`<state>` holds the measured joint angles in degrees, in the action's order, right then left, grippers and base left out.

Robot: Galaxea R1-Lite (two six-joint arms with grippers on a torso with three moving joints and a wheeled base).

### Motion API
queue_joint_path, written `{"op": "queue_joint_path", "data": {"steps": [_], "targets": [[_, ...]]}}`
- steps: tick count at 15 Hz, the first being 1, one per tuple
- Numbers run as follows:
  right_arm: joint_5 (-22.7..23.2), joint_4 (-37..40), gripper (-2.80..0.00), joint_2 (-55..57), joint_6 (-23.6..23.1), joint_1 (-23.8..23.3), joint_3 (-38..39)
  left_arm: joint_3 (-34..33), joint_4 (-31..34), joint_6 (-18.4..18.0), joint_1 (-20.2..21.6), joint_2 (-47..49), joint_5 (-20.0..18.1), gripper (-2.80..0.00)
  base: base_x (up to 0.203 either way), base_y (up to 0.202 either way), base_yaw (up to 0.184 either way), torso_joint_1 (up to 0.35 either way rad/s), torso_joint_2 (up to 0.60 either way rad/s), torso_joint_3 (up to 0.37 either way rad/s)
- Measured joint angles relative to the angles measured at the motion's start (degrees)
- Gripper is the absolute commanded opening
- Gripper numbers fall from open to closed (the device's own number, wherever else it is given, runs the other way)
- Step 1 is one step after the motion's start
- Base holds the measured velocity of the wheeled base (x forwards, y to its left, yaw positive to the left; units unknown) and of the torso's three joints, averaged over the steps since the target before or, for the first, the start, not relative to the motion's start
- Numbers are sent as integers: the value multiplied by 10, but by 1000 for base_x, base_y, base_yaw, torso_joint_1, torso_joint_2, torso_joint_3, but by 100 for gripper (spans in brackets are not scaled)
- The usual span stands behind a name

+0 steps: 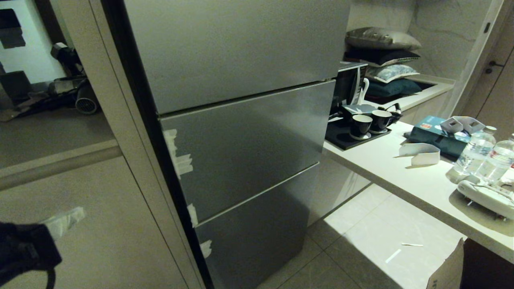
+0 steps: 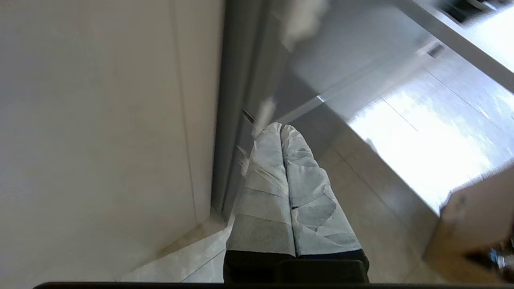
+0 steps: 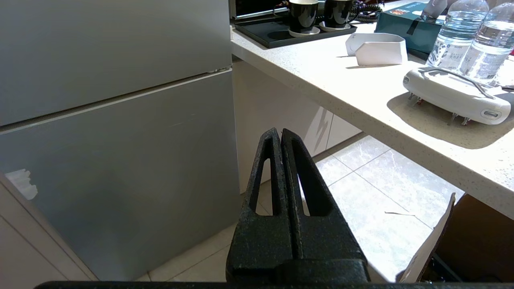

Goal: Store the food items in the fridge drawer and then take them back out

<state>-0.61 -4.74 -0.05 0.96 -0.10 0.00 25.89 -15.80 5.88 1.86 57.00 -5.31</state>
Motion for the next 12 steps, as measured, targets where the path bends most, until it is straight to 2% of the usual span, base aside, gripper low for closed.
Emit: {"op": "queue_joint_path", "data": {"steps": [5, 8, 12], "targets": [[0, 0, -280, 0, 0, 0, 0, 55, -136, 32, 18, 179, -1, -280, 0, 0, 0, 0, 0, 0], [0, 0, -280, 0, 0, 0, 0, 87, -229, 72, 19, 261, -40, -280, 0, 0, 0, 0, 0, 0], [0, 0, -280, 0, 0, 0, 0, 141, -249, 101, 15, 328, -55, -280, 0, 0, 0, 0, 0, 0]]}}
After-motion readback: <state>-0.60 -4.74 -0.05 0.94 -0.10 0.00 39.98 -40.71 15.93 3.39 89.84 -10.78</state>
